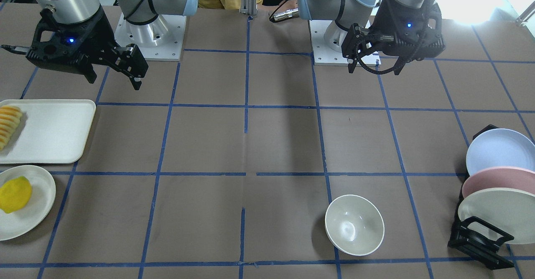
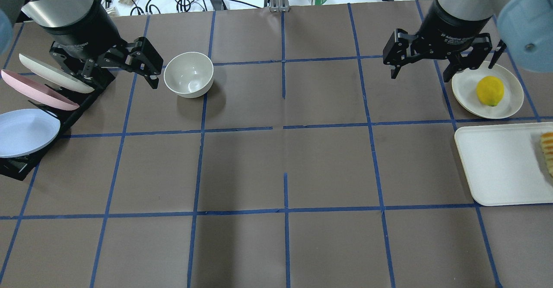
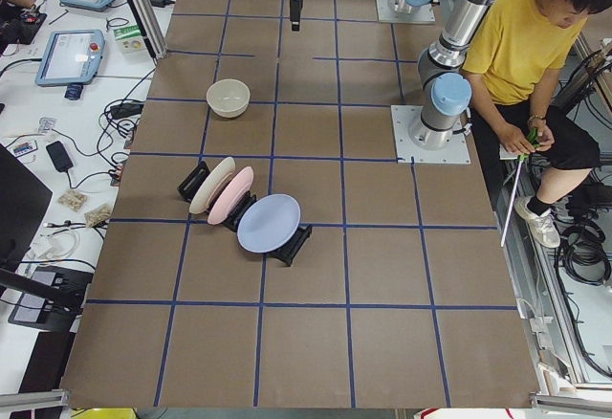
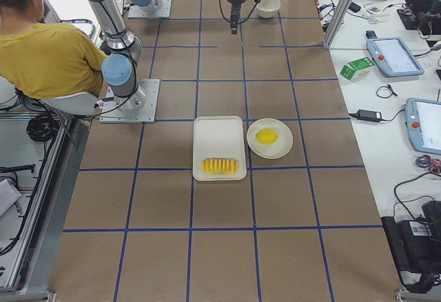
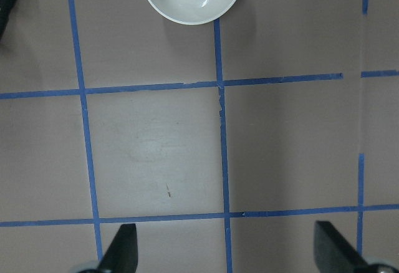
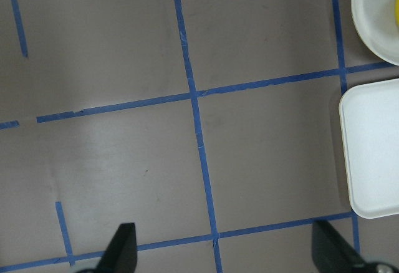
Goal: Place bowl and put lemon in it
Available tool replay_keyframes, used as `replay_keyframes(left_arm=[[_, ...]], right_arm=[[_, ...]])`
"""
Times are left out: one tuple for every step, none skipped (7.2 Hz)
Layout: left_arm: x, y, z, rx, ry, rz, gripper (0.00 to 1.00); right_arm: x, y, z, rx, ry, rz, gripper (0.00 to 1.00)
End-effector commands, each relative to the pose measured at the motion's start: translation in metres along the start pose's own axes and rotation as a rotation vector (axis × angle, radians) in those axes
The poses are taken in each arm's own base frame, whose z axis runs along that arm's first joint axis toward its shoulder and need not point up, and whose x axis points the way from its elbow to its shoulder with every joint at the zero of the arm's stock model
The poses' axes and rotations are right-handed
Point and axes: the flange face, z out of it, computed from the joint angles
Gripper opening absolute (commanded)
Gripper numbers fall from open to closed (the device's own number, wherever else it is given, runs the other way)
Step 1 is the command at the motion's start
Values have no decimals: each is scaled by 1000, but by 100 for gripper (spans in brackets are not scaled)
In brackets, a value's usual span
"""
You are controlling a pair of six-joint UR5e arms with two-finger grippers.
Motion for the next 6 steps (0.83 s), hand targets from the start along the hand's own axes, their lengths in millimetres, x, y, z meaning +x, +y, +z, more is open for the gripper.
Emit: replay_keyframes(left_arm=[[-2, -23, 16, -29, 8, -4, 100], [-5, -48, 47, -63, 4, 12, 100], [-8, -86, 80, -22, 6, 10, 100], [-23, -123, 113, -2, 9, -11, 100], [-45, -153, 149, -14, 31, -18, 100], [-78, -176, 171, -4, 42, -8, 100]], right_arm=[[24, -34, 44, -39, 6, -44, 100], [71, -56, 61, -58, 6, -83, 100], [129, -69, 72, -79, -5, -48, 100], [178, -87, 94, -85, -6, 28, 100], [209, -108, 111, -25, 64, 40, 100], [235, -121, 139, -53, 125, -35, 100]])
